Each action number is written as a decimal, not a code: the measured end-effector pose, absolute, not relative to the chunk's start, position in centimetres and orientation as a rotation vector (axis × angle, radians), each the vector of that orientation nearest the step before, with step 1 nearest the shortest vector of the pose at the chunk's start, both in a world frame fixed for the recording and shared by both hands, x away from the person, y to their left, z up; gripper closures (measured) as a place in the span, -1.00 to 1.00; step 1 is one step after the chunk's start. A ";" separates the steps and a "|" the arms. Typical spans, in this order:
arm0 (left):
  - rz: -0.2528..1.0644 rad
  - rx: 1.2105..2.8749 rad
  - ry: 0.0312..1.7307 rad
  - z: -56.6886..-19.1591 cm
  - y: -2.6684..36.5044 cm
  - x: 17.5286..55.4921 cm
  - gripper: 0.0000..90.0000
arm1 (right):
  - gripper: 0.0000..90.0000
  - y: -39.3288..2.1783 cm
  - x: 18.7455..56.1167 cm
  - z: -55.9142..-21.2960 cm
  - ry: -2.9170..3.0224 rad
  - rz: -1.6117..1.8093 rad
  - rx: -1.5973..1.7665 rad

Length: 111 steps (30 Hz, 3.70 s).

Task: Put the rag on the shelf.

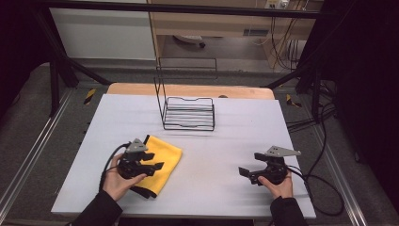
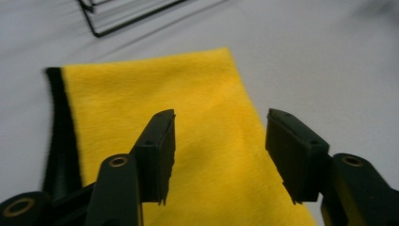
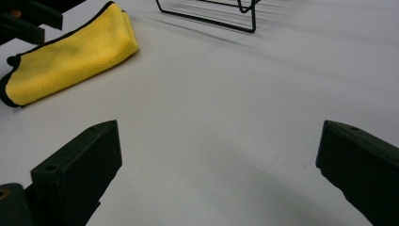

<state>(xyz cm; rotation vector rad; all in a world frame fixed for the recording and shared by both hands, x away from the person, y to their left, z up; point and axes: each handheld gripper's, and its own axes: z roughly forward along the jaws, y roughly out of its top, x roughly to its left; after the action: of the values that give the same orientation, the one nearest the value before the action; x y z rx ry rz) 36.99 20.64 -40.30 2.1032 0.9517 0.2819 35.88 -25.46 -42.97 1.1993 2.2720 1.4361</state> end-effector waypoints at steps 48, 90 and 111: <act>0.170 2.185 1.186 -43.5 28.7 36.4 0.54 | 0.34 -2.5 41.9 -45.8 2.363 1.297 1.279; 0.404 2.050 1.205 -40.5 28.2 42.1 -0.66 | -0.82 -4.0 43.3 -42.4 2.408 1.278 1.067; 0.359 2.099 1.261 -43.9 25.9 46.5 0.21 | -0.59 -4.1 43.1 -43.0 2.429 1.372 1.103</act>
<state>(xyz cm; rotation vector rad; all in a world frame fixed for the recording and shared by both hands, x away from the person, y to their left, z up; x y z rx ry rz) 46.54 25.86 -43.92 2.0986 1.2610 0.3585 43.14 -4.08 -43.00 1.1030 2.4286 1.3722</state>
